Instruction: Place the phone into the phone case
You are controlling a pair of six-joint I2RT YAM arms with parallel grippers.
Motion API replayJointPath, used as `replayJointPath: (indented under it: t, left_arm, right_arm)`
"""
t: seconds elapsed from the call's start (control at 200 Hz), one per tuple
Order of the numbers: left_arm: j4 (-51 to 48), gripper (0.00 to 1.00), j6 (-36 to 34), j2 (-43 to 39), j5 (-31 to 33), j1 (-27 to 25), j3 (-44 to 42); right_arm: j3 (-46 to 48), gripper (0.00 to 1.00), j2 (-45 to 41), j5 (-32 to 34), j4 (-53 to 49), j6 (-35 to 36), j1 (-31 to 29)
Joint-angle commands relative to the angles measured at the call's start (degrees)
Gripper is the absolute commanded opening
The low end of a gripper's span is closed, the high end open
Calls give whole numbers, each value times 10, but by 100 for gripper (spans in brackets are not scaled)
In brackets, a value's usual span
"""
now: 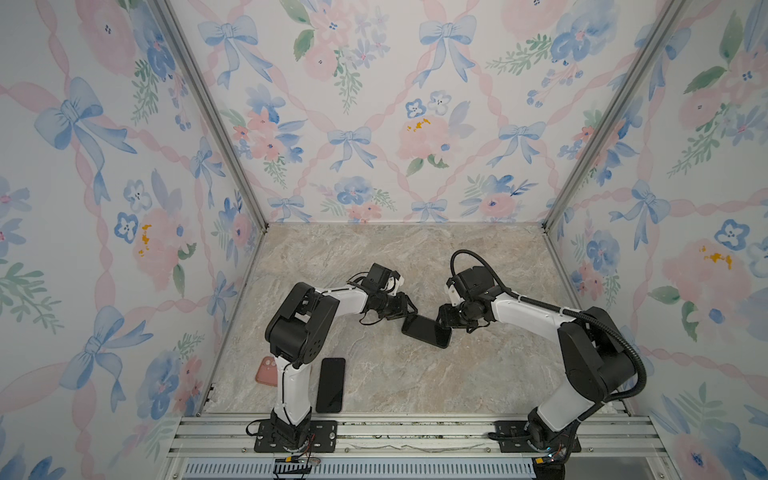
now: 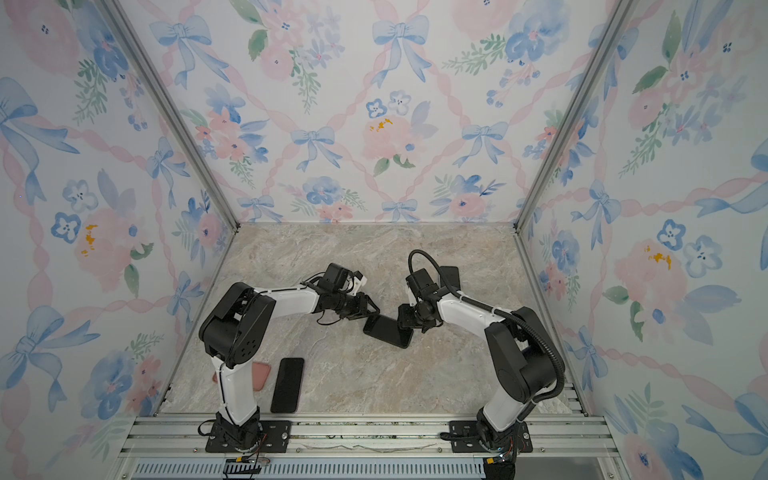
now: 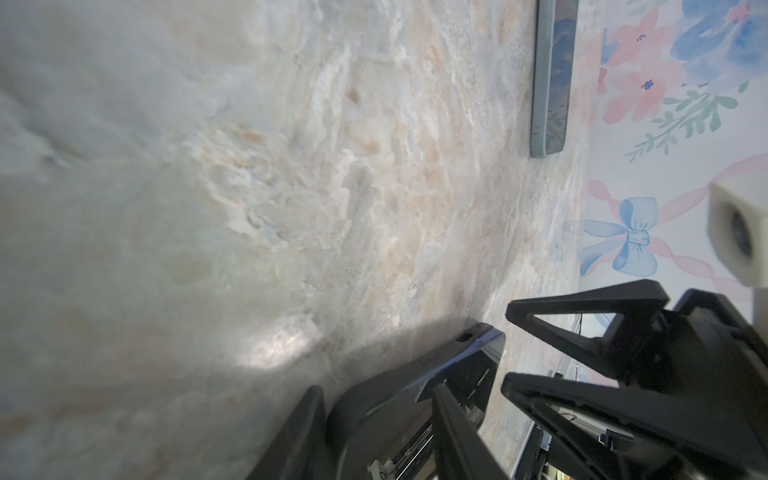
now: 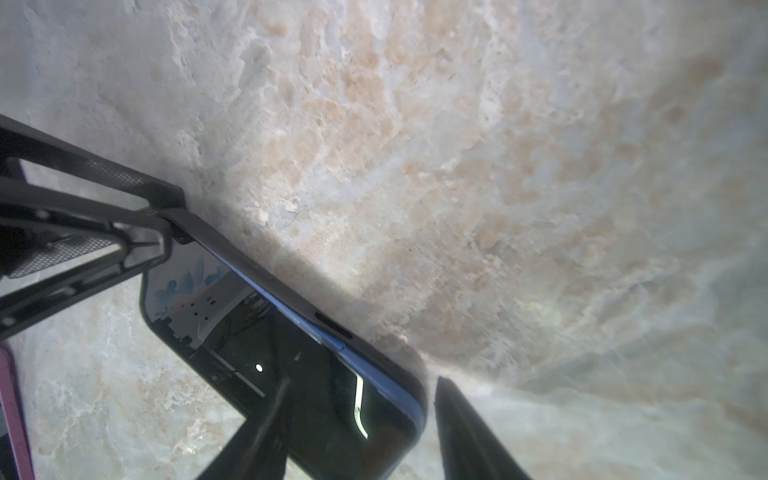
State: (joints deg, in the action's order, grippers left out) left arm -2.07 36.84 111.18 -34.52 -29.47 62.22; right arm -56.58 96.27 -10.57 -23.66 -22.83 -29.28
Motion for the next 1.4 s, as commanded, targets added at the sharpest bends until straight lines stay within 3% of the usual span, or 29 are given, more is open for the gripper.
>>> replayJointPath:
  t: [0.0, 0.21, 0.55, 1.045, 1.395]
  left_arm:
    - [-30, 52, -15, -51, 4, 3, -34]
    - [-35, 58, -7, -98, 9, 0, -98]
    - [-35, 59, 10, -132, 28, -25, -143]
    - [-7, 56, 17, -39, 25, -67, -61]
    - [-7, 54, 7, 43, 3, -73, 35]
  right_arm:
    - [-17, 57, 23, -28, 9, 21, 4]
    - [-21, 57, 60, -59, 18, 26, 2]
    - [31, 54, 28, -60, 32, 13, -17]
    - [92, 51, -11, -40, 68, -46, -66]
    - [116, 47, -52, -24, 82, -82, -53]
